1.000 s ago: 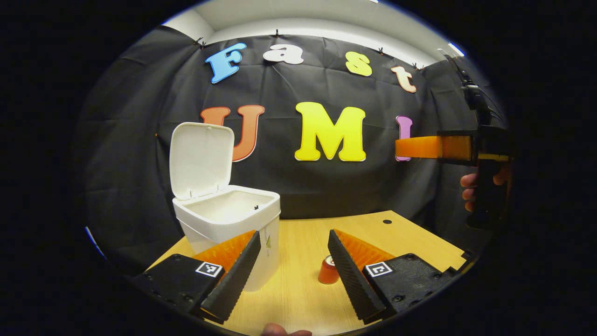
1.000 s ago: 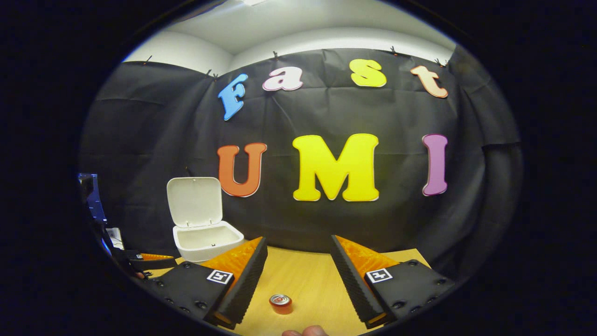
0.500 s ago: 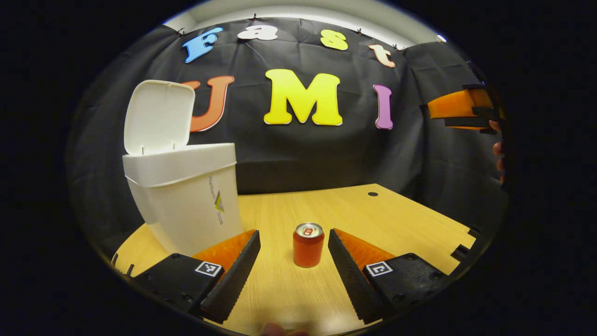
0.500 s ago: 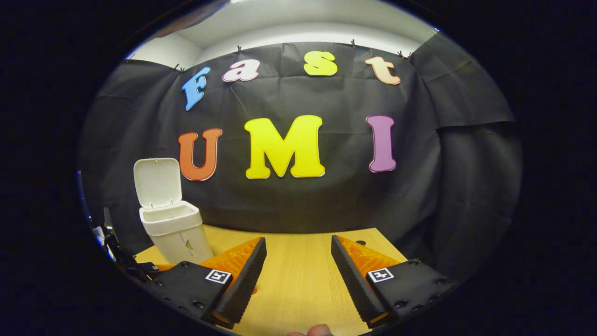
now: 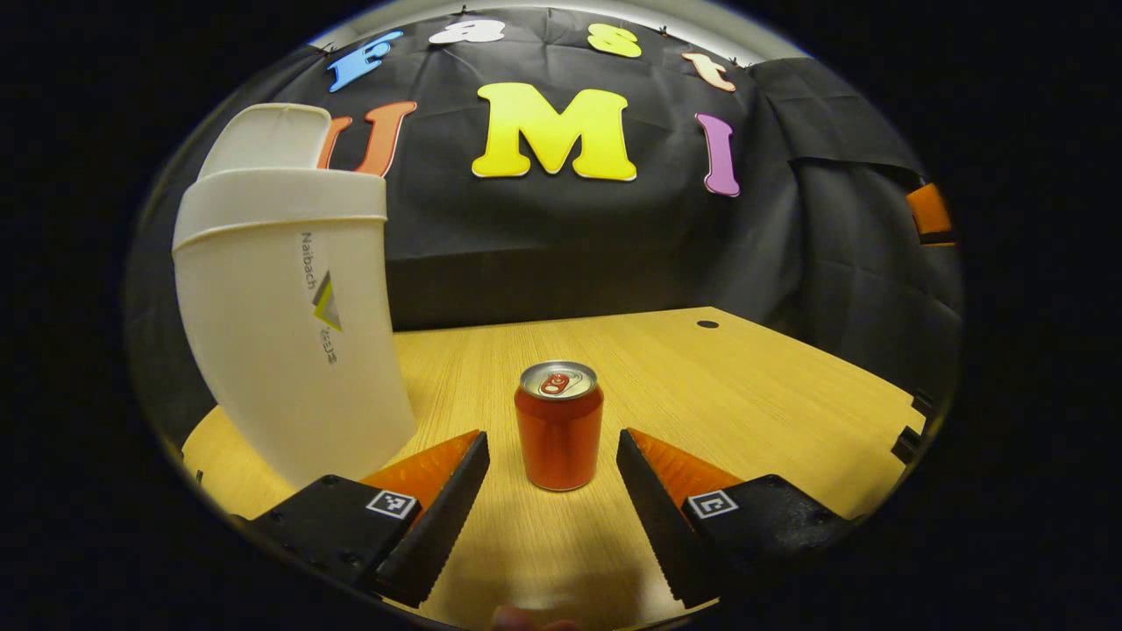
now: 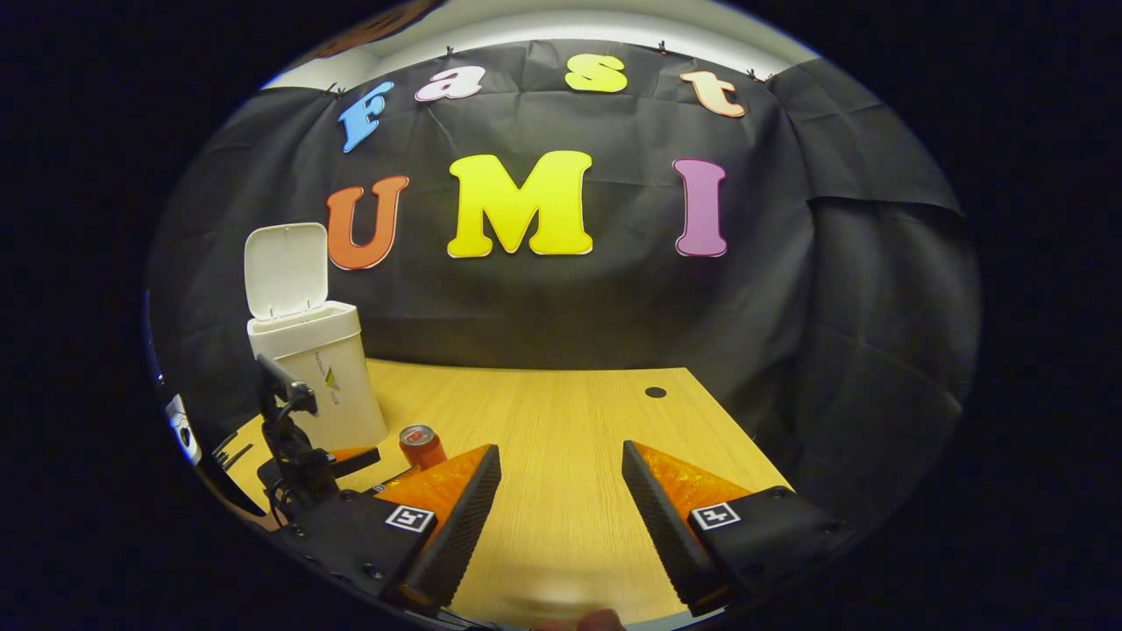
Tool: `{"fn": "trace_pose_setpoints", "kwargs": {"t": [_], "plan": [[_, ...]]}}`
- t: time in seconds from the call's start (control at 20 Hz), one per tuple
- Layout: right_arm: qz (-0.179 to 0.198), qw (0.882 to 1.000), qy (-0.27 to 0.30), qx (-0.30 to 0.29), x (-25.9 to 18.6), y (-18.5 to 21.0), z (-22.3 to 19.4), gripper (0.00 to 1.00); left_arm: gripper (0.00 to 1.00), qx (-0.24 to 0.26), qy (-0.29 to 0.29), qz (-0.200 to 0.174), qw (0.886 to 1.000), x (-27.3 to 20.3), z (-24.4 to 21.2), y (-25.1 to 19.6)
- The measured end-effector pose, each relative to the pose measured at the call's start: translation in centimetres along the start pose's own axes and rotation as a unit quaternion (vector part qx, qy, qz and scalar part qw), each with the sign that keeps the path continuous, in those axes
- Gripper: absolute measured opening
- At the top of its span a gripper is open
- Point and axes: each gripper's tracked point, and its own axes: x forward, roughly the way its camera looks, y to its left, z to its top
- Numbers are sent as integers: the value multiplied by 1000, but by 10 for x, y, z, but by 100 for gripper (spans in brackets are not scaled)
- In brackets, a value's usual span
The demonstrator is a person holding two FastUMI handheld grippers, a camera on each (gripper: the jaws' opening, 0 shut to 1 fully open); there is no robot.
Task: Press the lid of the desktop garbage bin to open it, pick up the crumpled paper on the desktop and throw it into the bin, then pick up the pop can on the desktop and drop it into the bin, and finally close the garbage bin lid.
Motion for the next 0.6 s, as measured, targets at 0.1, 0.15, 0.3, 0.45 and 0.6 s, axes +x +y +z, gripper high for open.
{"fn": "trace_pose_setpoints", "kwargs": {"t": [0.1,0.15,0.3,0.45,0.6], "plan": [[-7,1000,4,-3,-1,-9,-1,90,96,1,4,0,1000,17,-1,2],[-10,1000,7,-5,0,-13,-3,90,96,3,1,-4,1000,24,-1,0],[-15,1000,14,-7,3,-19,-4,90,96,2,3,-6,1000,39,-1,-3],[-15,1000,14,-9,7,-19,-3,90,96,5,-4,-14,1000,47,3,-10],[-9,1000,16,-13,13,-16,-3,90,96,15,2,-23,1000,52,2,-15]]}}
